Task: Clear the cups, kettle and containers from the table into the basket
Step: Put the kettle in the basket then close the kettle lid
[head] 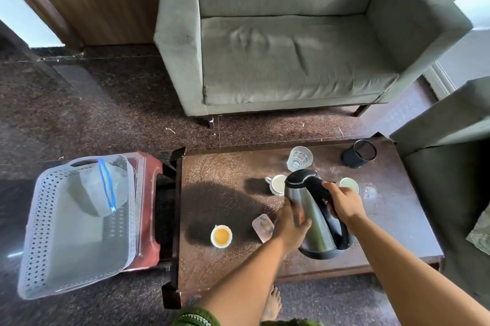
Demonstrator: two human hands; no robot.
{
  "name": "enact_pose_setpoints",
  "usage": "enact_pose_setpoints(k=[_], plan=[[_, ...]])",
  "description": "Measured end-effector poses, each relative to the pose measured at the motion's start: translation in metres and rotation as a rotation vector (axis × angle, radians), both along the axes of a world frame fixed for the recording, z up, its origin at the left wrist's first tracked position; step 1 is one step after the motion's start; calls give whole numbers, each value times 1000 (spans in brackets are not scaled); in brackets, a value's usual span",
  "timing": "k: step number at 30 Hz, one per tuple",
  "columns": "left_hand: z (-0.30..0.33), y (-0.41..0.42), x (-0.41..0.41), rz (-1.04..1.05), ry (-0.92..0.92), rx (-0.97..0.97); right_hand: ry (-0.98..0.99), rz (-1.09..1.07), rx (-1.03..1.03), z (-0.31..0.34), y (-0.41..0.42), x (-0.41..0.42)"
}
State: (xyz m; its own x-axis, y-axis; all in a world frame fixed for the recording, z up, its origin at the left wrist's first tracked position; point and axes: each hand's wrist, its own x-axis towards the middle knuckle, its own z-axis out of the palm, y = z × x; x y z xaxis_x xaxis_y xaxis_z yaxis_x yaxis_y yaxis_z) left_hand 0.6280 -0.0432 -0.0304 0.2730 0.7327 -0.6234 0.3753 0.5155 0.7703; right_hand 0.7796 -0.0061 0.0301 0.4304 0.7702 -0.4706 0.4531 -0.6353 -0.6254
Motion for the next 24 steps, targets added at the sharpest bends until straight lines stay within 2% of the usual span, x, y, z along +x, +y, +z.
enact_pose_setpoints(k=[8, 13, 18, 24], plan=[[7, 27, 26, -157, 154, 114, 91, -220, 69, 7, -1, 24], [7, 54, 52, -167, 111, 73, 63, -238, 98, 15, 24, 40], [-9, 74, 70, -89, 26, 7, 30, -248, 91, 18, 49, 52], [14, 89, 67, -75, -38, -31, -5, -207, 36, 24, 76, 54]])
